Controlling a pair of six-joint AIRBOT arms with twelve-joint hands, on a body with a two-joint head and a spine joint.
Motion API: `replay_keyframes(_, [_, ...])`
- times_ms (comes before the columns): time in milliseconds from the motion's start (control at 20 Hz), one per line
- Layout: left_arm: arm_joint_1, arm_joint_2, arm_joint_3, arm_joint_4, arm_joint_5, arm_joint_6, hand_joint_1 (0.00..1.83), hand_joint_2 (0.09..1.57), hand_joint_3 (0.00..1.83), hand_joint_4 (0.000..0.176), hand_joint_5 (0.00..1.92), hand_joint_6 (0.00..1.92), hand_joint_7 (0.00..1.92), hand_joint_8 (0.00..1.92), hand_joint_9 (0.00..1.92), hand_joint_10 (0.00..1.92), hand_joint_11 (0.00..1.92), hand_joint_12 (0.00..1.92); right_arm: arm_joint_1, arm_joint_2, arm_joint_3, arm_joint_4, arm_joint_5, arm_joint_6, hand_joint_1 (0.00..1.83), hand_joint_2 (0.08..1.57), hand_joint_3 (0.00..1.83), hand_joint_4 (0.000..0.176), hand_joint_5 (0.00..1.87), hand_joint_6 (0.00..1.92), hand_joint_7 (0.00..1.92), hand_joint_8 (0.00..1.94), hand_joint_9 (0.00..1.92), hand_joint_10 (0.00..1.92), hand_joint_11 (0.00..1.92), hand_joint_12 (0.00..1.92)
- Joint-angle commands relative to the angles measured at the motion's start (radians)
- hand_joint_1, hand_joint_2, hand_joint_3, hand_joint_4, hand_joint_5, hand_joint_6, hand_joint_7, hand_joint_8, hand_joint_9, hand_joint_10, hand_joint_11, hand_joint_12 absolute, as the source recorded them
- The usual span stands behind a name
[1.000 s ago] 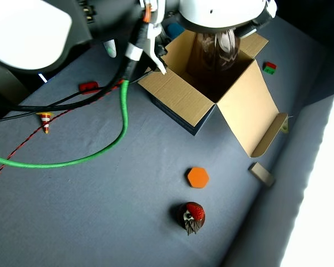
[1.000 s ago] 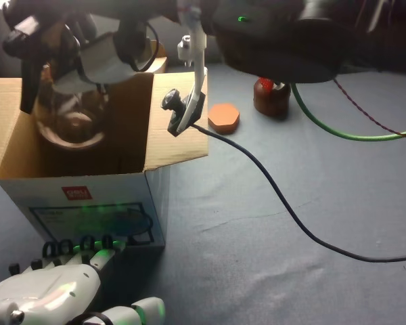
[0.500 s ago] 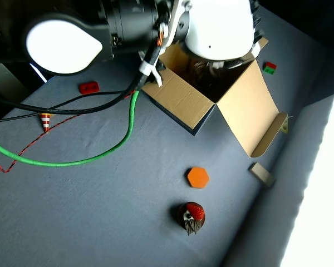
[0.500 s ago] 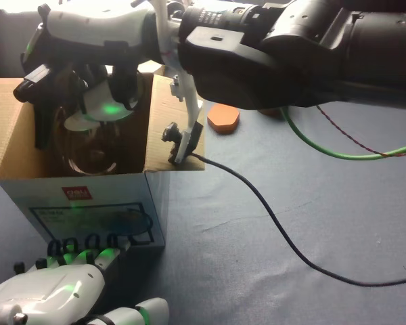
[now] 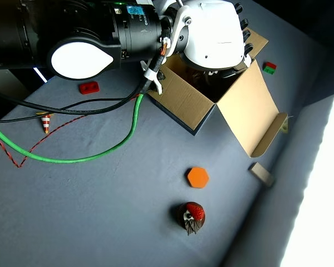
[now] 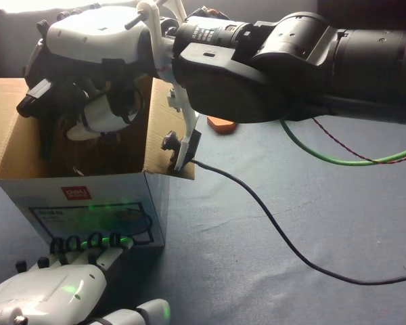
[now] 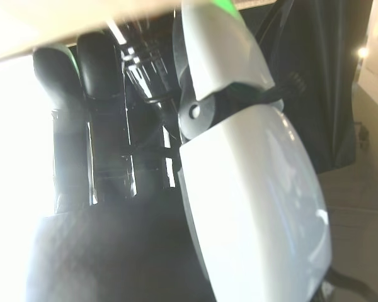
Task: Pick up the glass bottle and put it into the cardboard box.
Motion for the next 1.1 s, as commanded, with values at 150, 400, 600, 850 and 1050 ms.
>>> replay_keyframes(150, [0.006, -0.007, 0.003, 0.068, -0.052, -0.022, 0.00, 1.31, 0.00, 0.000, 0.00, 0.00, 0.00, 0.00, 0.00, 0.00, 0.00, 0.00, 0.008, 0.002, 0.001, 0.007, 0.130, -0.009, 1.36, 1.16, 0.00, 0.000, 0.79, 1.26, 0.99, 1.00, 0.80, 1.34, 0.62, 1.56])
replay_keyframes(400, [0.007, -0.007, 0.002, 0.068, -0.052, -0.022, 0.00, 1.31, 0.00, 0.000, 0.00, 0.00, 0.00, 0.00, 0.00, 0.00, 0.00, 0.00, 0.010, 0.004, 0.004, 0.007, 0.141, -0.013, 1.36, 1.16, 0.00, 0.000, 0.80, 1.26, 0.98, 1.00, 0.81, 1.34, 0.62, 1.56])
replay_keyframes(600, [0.008, -0.007, 0.002, 0.068, -0.052, -0.035, 0.00, 1.31, 0.00, 0.000, 0.00, 0.00, 0.00, 0.00, 0.00, 0.00, 0.00, 0.00, 0.010, 0.003, 0.004, 0.002, 0.142, -0.018, 1.35, 1.19, 0.00, 0.000, 0.75, 1.31, 0.89, 1.08, 0.75, 1.47, 0.47, 1.60])
replay_keyframes(850, [0.020, -0.007, -0.005, 0.068, -0.052, -0.042, 0.00, 1.31, 0.00, 0.000, 0.00, 0.00, 0.00, 0.00, 0.00, 0.00, 0.00, 0.00, 0.011, 0.004, 0.003, -0.012, 0.135, -0.018, 1.03, 1.12, 0.00, 0.000, 0.45, 0.46, 0.60, 0.25, 0.35, 0.73, 0.01, 1.52])
replay_keyframes(1050, [0.001, 0.004, -0.023, 0.029, -0.062, -0.055, 0.00, 1.31, 0.00, 0.000, 0.00, 0.00, 0.00, 0.00, 0.00, 0.00, 0.00, 0.00, 0.039, 0.079, -0.071, -0.017, 0.049, 0.010, 0.97, 1.07, 0.00, 0.000, 0.30, 0.32, 0.49, 0.04, 0.17, 0.56, 0.00, 1.18])
